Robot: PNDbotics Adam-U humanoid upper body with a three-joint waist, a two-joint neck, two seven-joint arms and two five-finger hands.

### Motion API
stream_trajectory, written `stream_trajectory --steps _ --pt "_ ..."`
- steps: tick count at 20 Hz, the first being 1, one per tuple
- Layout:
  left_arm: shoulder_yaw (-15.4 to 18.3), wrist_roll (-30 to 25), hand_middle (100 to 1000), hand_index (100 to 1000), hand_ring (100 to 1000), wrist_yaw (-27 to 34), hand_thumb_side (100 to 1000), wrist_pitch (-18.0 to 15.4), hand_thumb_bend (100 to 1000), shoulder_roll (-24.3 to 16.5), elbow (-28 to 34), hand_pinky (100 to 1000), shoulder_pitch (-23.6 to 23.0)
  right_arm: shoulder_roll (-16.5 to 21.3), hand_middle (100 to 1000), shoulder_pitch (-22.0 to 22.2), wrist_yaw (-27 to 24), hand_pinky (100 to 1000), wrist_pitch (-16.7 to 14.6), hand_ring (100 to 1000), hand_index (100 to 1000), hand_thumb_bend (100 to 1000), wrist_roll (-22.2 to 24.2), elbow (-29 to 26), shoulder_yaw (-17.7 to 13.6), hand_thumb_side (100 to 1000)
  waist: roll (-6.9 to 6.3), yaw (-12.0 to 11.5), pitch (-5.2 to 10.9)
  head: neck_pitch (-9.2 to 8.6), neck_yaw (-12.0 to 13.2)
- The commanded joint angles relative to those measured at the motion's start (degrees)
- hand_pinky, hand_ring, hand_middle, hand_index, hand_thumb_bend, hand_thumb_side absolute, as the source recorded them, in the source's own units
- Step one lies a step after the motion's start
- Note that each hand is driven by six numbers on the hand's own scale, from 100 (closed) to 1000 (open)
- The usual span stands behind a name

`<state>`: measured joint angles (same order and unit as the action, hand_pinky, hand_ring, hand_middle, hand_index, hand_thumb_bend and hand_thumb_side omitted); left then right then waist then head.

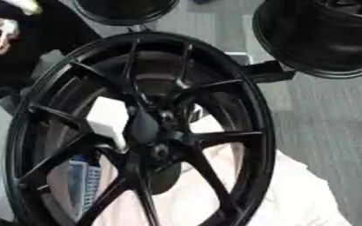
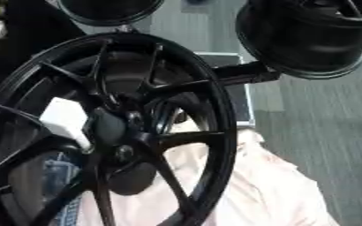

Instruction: Pull the pin out of the wheel hub.

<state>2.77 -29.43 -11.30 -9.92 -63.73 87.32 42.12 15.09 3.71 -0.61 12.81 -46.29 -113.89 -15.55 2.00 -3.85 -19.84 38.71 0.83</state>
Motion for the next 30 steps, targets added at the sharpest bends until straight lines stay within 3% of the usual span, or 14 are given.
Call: stream_trajectory --steps 1,4,7,16,20,22,25,27,30 --pt "2.4 1.8 485 532 625 -1.1 100 0.1 561 -3.2 -1.0 809 -1.7 0.4 560 -0.3 0.3 461 0.0 615 738 100 -0.5 -0.7 -0.7 470 -0.13 -0.2 1.02 -0.37 -0.1" --pt "3.3 2.1 737 754 791 -1.3 100 0.1 622 -3.3 -1.6 881 -3.9 0.2 560 -0.4 0.2 460 -0.1 615 737 100 -0.7 -0.7 -0.7 470 -0.07 -0.4 0.86 -0.37 -0.1" --pt "4.2 1.4 848 864 856 -0.1 100 -0.8 589 -3.2 -1.1 913 -5.1 0.0 560 -0.5 0.0 460 -0.3 615 737 100 -0.7 -0.7 -0.7 470 -0.04 -0.4 0.81 -0.43 0.1" --pt "5.2 2.0 840 859 844 0.4 100 -0.5 564 -3.2 -1.8 901 -5.7 0.0 560 -0.5 0.1 461 -0.5 615 738 100 -0.9 -0.7 -0.9 470 -0.15 -0.5 0.9 -0.17 0.4" --pt "5.4 2.6 782 815 805 1.2 100 -0.4 504 -2.8 -1.3 878 -5.3 0.0 560 -0.6 0.1 461 -0.6 615 737 100 -1.0 -0.7 -0.9 470 -0.25 -0.5 0.89 -0.23 0.4" --pt "5.6 4.7 744 786 777 2.2 100 -0.5 473 -2.6 -0.4 862 -5.0 0.0 560 -0.6 0.1 461 -0.5 615 737 100 -1.0 -0.7 -0.9 470 -0.24 -0.5 0.88 -0.26 0.4" --pt "5.5 10.7 653 727 703 5.3 100 -0.6 320 -2.0 2.2 823 -4.5 0.0 560 -0.6 0.1 461 -0.5 615 737 100 -1.0 -0.7 -0.9 470 -0.13 -0.4 0.9 -0.33 0.4" --pt "4.3 14.9 643 721 696 6.7 100 0.2 333 -2.1 5.3 817 -4.7 0.0 560 -0.5 0.1 461 -0.5 615 737 100 -1.0 -0.7 -0.9 470 -0.05 -0.3 0.88 -0.52 0.3" --pt "1.6 16.6 647 726 701 5.8 100 1.4 370 -2.4 11.6 814 -5.1 0.2 560 -0.6 0.2 462 -0.5 615 738 100 -0.8 -0.7 -0.7 470 0.05 0.0 0.86 -0.76 0.4"
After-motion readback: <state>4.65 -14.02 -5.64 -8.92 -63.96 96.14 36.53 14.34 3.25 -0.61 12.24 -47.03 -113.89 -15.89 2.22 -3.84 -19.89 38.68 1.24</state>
